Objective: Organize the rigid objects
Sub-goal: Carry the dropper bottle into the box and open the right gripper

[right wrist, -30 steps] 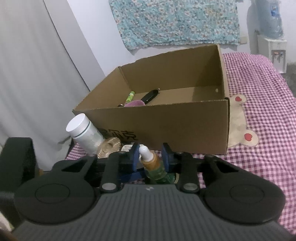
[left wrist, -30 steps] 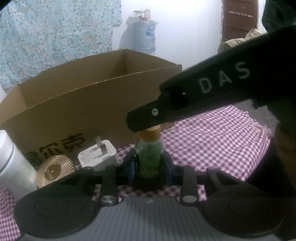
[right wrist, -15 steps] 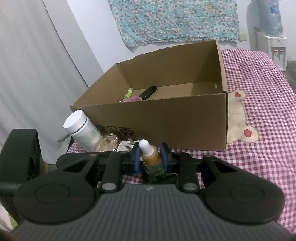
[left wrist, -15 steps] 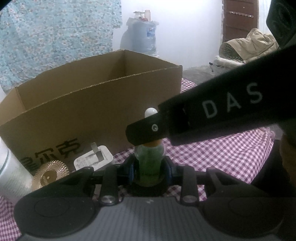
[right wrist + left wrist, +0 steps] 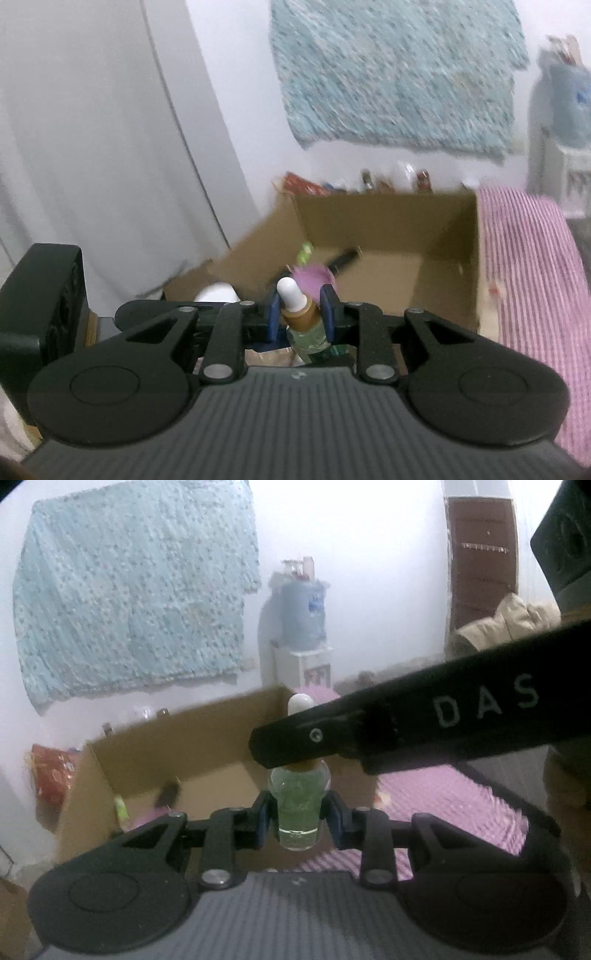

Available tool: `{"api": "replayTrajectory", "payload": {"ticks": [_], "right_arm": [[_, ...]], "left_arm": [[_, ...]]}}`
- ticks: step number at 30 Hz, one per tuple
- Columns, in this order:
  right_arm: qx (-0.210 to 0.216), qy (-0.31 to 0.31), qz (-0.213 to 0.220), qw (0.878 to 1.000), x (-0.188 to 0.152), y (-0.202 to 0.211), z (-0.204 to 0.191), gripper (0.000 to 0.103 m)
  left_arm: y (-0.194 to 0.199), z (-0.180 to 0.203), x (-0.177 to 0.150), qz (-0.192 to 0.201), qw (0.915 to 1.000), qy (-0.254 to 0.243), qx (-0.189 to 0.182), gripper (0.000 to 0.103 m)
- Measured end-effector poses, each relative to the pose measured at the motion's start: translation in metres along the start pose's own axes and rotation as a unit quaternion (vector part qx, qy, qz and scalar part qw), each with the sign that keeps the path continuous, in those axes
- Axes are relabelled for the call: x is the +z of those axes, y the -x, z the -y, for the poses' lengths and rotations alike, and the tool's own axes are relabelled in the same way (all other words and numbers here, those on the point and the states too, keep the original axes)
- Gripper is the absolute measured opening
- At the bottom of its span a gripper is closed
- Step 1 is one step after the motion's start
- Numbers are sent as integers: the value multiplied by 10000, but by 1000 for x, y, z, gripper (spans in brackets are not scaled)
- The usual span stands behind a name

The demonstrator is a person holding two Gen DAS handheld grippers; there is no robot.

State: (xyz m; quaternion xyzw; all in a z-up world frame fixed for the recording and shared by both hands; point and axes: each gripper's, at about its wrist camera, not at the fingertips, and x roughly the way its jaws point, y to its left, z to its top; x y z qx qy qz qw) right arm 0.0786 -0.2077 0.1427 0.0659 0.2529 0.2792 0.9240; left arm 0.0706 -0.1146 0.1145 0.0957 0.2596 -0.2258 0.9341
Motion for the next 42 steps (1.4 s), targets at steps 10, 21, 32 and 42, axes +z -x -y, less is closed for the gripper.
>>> {"api": "replayTrajectory", "payload": {"ticks": [10,21,32,42], "right_arm": [[429,-209,-390,9981,96,-67,34,21],[332,-834,-1251,9881,109,-190,104,21],[130,-684,-1629,9842,93,-262,122,21],[105,-734,-1553,9851,89,-262,127,35]], "left_arm": [[-56,-70,67,-829,9958,388,-55,33],[-173,-125,75,-2153,9714,991,125,33],[-213,-157,65,-2513,9594,1236,326,38],[-202,-154,71,-2286,9646,1231,461,66]]}}
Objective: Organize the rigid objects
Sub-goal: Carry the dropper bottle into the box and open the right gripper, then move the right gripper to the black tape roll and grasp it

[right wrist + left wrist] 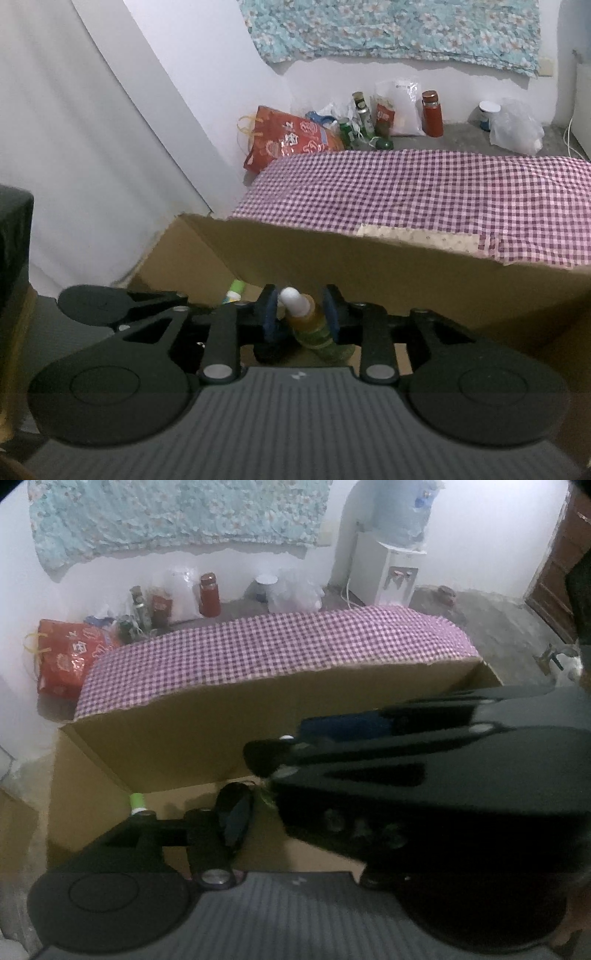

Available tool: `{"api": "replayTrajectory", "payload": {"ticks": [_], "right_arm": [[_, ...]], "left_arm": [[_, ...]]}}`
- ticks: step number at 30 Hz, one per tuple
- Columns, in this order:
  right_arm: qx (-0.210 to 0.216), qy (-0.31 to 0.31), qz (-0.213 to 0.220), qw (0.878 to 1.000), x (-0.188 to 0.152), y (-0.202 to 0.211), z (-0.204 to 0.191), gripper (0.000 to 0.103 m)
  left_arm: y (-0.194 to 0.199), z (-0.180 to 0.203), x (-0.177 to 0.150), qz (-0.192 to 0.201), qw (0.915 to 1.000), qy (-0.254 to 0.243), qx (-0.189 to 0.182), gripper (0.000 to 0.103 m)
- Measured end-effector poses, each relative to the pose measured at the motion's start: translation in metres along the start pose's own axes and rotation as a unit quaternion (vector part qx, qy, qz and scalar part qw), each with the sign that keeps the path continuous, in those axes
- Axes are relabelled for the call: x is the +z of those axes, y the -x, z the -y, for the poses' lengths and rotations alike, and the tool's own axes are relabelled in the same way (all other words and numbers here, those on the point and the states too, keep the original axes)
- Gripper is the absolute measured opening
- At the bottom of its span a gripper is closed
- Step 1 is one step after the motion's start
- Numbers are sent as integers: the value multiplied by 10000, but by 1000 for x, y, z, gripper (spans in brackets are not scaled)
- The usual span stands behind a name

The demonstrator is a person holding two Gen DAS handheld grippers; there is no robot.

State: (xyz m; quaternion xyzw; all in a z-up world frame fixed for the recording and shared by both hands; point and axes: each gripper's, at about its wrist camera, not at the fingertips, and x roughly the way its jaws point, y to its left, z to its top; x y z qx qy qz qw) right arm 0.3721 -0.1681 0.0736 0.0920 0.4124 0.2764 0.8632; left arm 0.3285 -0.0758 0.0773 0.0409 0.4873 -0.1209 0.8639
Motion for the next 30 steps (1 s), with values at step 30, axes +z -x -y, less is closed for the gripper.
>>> {"api": "replayTrajectory", "payload": {"ticks": [30], "right_arm": [[142,-1932,991,9760,-277,234,32,46]], "left_arm": [[140,63,-225,1663,9815,-791,520,100]]}}
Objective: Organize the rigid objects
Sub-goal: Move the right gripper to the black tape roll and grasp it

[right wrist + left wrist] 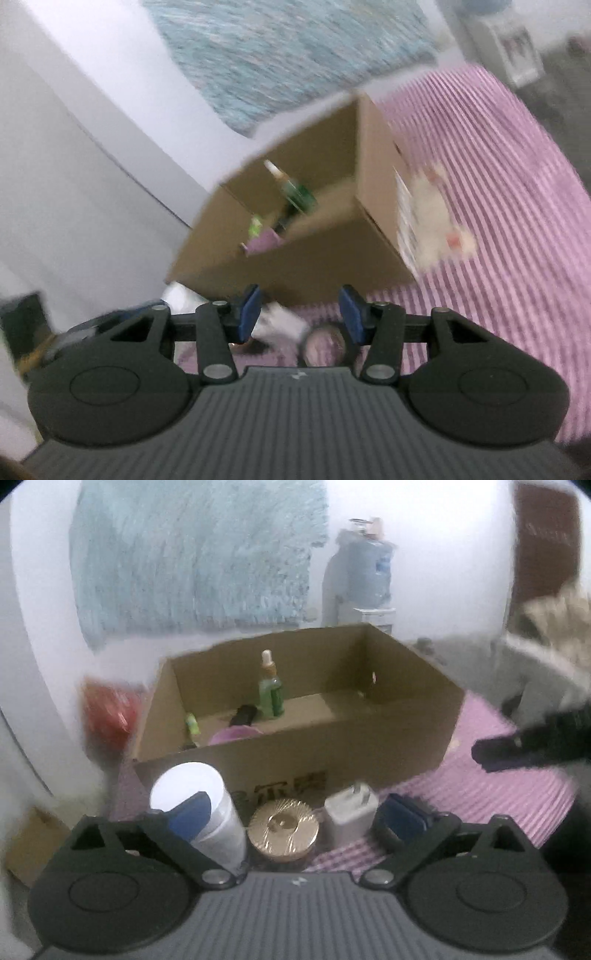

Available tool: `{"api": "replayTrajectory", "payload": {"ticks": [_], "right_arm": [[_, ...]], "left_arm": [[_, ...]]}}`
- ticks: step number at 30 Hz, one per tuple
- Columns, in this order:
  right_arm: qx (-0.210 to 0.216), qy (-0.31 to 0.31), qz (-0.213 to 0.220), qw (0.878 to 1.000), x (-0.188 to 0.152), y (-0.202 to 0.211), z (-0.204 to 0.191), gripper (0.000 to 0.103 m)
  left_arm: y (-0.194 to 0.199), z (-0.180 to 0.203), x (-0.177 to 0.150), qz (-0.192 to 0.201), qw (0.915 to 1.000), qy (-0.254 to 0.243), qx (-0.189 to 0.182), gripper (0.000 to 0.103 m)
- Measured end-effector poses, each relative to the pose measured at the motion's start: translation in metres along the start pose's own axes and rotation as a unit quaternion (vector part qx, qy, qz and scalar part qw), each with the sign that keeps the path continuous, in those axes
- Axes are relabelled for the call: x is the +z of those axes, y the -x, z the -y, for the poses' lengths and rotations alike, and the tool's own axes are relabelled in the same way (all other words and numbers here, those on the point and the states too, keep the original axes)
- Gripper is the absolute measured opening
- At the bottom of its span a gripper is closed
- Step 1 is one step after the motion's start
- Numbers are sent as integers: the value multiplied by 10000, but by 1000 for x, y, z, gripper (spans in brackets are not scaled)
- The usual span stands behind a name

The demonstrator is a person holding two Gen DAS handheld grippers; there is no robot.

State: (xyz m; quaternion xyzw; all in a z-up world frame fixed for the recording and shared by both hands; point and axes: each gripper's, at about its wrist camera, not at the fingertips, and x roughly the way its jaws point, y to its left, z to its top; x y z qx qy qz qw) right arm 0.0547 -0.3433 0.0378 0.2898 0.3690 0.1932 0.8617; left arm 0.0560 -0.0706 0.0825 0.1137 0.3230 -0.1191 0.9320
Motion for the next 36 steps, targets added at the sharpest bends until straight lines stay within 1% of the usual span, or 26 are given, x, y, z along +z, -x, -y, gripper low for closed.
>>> {"api": "replayTrajectory", "payload": {"ticks": [1,2,4,9,12,15,18,21,23,24,25,27,29,30,32,36], "right_arm": [[-45,-69,-67,9999,-5,-1,4,46],[-69,-111,-129,9998,-9,-3,7,47],[-83,-83,-188,9998,-13,-5,6,47],[-76,194,-88,9997,2,-10,-14,47],[-39,245,-64,9997,11,-17,-26,47],[-90,314,-51,9995,11,-18,-29,47],[-215,407,-77,9989,11,-22,-29,47],[-404,544,-127,9976,10,-29,-27,47],[-518,656,-189,9963,7,-35,-26,47],[-584,712,-240,9955,5,-40,-25,47],[-614,738,-289,9950,4,-44,-23,47],[-642,745,-394,9944,1,-52,-20,43],[-635,760,-463,9940,-1,-57,-18,40],[-634,794,-494,9936,-2,-60,-19,38],[-662,874,-528,9926,-3,-64,-20,36],[-779,996,-603,9901,-3,-76,-19,27]], "left_arm": [[2,11,-4,7,9996,-252,106,100],[4,19,-7,8,9989,-454,129,99],[6,27,-9,21,9978,-654,48,99],[9,23,-9,189,9970,-751,21,99],[8,16,-11,199,9977,-645,-46,99],[13,15,-15,269,9977,-540,-313,99],[19,22,-22,312,9957,-489,-727,99],[11,31,-29,88,9923,-344,-1191,99],[-1,39,-34,-73,9899,-281,-1389,95],[-7,42,-36,-139,9895,-267,-1413,90],[-15,46,-37,-236,9889,-266,-1444,86],[-31,51,-39,-368,9879,-242,-1487,77],[-45,54,-40,-484,9878,-201,-1466,70],[-50,54,-40,-517,9881,-174,-1435,68],[-57,54,-40,-553,9886,-113,-1393,67],[-70,51,-38,-587,9883,8,-1407,64]]}}
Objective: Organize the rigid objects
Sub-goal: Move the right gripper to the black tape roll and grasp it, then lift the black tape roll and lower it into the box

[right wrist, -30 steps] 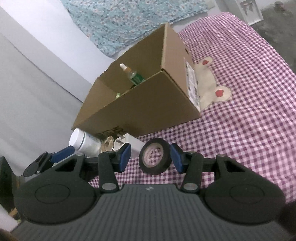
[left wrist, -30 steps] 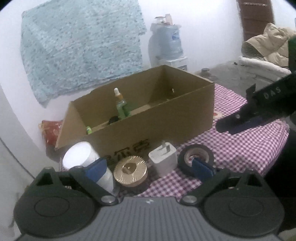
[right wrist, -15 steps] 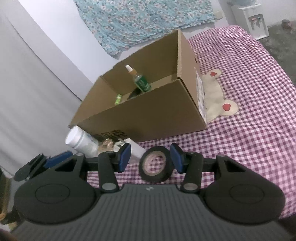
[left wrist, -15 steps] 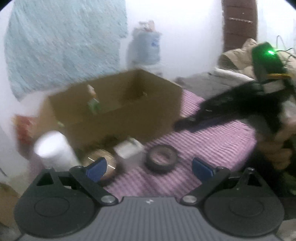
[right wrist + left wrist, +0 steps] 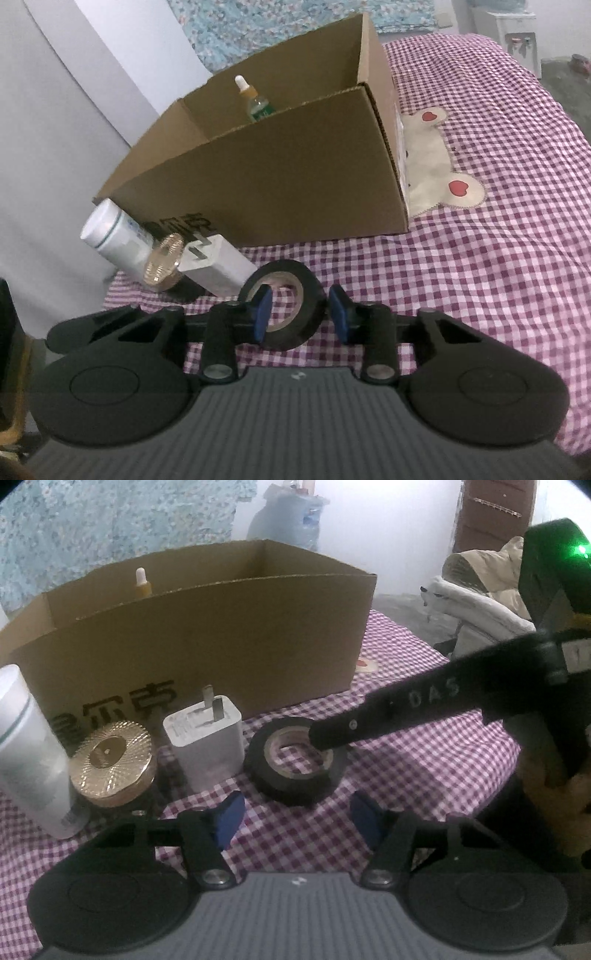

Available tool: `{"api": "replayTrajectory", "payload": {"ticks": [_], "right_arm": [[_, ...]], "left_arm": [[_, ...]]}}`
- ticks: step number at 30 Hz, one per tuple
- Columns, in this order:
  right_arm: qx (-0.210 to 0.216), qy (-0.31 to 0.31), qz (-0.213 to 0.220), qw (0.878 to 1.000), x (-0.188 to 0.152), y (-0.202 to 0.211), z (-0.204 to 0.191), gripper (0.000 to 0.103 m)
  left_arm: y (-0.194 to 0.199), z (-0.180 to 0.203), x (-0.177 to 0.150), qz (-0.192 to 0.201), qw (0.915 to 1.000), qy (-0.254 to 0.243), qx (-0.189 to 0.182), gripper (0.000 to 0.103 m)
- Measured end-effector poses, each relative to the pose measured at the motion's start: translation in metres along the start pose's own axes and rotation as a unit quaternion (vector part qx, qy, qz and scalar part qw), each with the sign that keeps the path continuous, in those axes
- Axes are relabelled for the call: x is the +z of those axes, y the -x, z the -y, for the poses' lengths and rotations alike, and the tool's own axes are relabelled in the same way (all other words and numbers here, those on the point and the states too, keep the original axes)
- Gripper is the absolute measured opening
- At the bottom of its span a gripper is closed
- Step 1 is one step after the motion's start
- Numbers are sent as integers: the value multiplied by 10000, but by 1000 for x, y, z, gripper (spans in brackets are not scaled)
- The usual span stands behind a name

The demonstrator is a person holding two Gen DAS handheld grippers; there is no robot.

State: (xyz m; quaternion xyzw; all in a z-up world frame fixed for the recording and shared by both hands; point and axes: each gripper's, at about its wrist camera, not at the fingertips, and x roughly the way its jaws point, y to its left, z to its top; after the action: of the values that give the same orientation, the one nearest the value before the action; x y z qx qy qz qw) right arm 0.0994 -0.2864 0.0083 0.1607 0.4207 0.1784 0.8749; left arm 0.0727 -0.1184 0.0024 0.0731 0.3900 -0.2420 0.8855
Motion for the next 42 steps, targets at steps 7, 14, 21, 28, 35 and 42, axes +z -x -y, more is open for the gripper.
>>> {"api": "replayTrajectory", "payload": {"ticks": [7,14,21,28,35,42], "right_arm": [[112,-26,-93,9999,-4,-6,0,23],[184,-147,-191,9995,-16,6,1,24],[163,-149,-276,9994,-35,24,-2,25],[15,46,-160,9999,-36,28,-6,25],[-19,198,-176,9996,-34,23,-8,25],[23,222,-154,9996,-32,22,-7,25]], "left_arm": [[-4,1,5,71,9999,1,-146,65],[7,9,-2,-32,9996,-40,-270,65],[22,23,-19,-100,9987,-201,-459,65],[20,36,-17,58,9976,-681,-83,70],[8,36,-14,-14,9972,-748,49,71],[6,37,-12,29,9974,-708,92,67]]}}
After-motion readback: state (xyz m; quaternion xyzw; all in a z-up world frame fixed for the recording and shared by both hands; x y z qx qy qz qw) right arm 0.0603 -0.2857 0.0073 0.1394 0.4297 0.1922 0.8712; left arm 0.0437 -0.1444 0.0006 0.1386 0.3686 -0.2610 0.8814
